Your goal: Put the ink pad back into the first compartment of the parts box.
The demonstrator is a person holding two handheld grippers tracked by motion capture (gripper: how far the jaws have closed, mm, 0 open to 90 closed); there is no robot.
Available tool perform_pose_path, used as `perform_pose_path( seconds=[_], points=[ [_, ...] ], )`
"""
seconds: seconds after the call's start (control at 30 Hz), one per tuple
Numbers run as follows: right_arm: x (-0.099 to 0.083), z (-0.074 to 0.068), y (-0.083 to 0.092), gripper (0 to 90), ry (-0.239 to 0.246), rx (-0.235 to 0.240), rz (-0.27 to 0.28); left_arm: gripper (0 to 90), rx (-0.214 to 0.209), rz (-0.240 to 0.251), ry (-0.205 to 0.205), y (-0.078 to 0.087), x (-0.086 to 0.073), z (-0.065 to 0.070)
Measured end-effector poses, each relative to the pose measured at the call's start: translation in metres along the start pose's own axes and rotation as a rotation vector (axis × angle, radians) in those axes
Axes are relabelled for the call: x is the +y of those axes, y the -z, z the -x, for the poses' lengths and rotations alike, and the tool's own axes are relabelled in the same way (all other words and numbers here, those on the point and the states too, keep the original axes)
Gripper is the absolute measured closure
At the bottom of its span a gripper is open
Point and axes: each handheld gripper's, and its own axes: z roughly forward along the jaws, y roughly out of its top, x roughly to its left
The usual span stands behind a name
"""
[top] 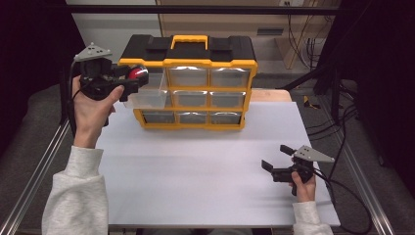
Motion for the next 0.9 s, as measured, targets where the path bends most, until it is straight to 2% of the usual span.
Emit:
perform_pose_path(
  seconds=[0.43, 0.9],
  points=[
    [0.000, 0.000, 0.000, 0.4, 0.001, 0.001, 0.003, 29.8, 0.032, -0.014, 0.025, -0.011, 0.003, -0.011],
    [0.000, 0.000, 0.000, 0.4, -0.002, 0.000, 0.001, 29.8, 0.063, -0.032, 0.030, -0.023, 0.002, -0.022]
  ],
)
